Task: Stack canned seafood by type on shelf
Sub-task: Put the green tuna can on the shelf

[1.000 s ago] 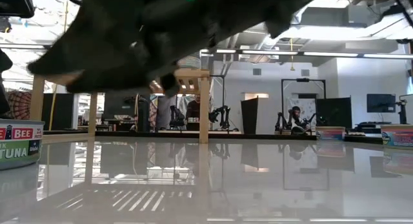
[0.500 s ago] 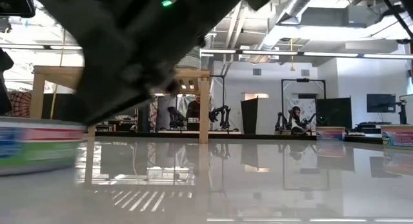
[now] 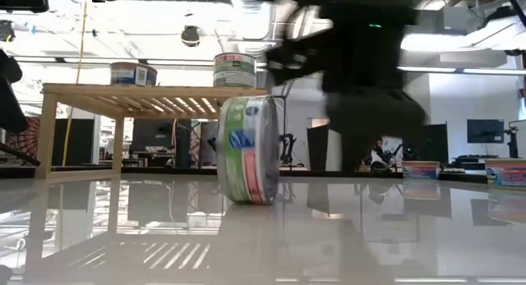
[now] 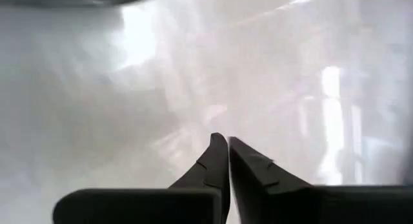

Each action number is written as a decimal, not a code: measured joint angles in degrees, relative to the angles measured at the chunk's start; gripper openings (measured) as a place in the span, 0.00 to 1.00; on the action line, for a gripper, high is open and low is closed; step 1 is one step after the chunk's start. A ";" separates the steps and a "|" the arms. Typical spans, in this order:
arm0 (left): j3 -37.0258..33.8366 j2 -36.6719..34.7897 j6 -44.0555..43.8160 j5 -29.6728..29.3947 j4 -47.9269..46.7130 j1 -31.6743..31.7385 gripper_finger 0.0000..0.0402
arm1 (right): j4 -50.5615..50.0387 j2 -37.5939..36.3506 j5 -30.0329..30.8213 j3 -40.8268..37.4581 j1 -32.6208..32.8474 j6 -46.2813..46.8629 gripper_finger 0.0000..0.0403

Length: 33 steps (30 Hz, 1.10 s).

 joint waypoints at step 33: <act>0.00 0.00 6.64 -13.10 7.40 7.10 0.96 | 67.16 -54.69 21.79 -76.76 20.33 27.04 0.07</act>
